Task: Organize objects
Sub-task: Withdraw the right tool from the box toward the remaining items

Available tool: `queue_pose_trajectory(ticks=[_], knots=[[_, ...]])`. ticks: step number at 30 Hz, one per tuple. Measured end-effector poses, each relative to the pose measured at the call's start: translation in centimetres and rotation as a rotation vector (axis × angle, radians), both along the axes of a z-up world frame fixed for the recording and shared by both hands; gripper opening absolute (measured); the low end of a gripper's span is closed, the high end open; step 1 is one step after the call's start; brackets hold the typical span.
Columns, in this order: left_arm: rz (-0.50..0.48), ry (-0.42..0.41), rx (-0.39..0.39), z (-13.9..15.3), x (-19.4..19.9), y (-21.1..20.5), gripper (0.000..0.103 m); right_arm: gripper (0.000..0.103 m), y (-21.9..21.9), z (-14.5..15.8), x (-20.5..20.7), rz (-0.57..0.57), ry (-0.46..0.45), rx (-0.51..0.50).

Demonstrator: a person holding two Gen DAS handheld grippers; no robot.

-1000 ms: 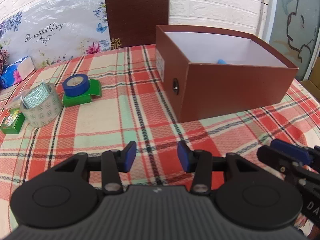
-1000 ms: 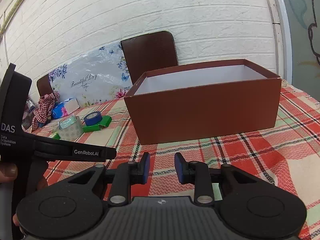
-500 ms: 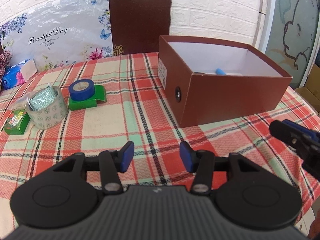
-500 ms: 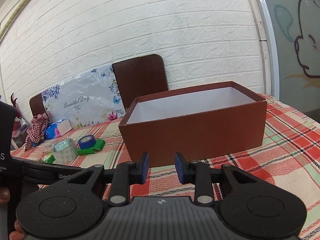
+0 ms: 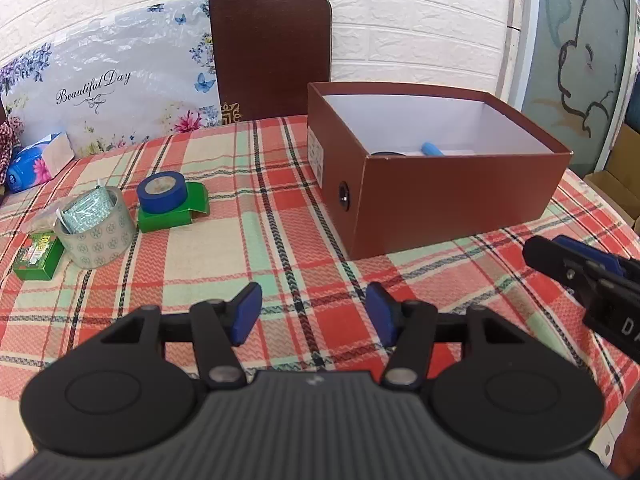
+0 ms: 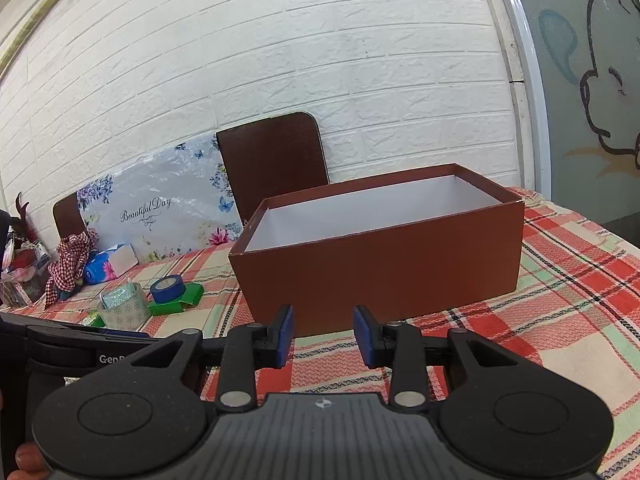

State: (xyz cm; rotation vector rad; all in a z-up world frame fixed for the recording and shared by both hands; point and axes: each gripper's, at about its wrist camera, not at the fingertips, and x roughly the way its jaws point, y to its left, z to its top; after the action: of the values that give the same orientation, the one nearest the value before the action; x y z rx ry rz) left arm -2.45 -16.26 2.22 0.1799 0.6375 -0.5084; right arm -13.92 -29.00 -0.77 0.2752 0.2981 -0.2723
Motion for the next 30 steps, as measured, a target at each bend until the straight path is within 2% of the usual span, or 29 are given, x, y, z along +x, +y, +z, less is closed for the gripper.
queue_pose_trajectory(ticks=[18,23,26,30], knots=[[-0.014,0.002,0.012,-0.3,-0.4,-0.2,0.063,0.035,-0.2,-0.3,0.0,-0.008,0.01,0.004],[-0.045,-0.027,0.011,-0.2,-0.7,-0.2,0.064,0.035,0.1,-0.5,0.4,0.01,0.032,-0.006],[-0.025,-0.023,-0.005,-0.5,0.1,0.9,0.064,0.035,0.6,-0.6,0.8,0.036,0.048,-0.022],[0.056,-0.028,-0.018,-1.2,1.9,4.4,0.064,0.035,1.4,-0.8,1.9,0.104,0.079,-0.037]])
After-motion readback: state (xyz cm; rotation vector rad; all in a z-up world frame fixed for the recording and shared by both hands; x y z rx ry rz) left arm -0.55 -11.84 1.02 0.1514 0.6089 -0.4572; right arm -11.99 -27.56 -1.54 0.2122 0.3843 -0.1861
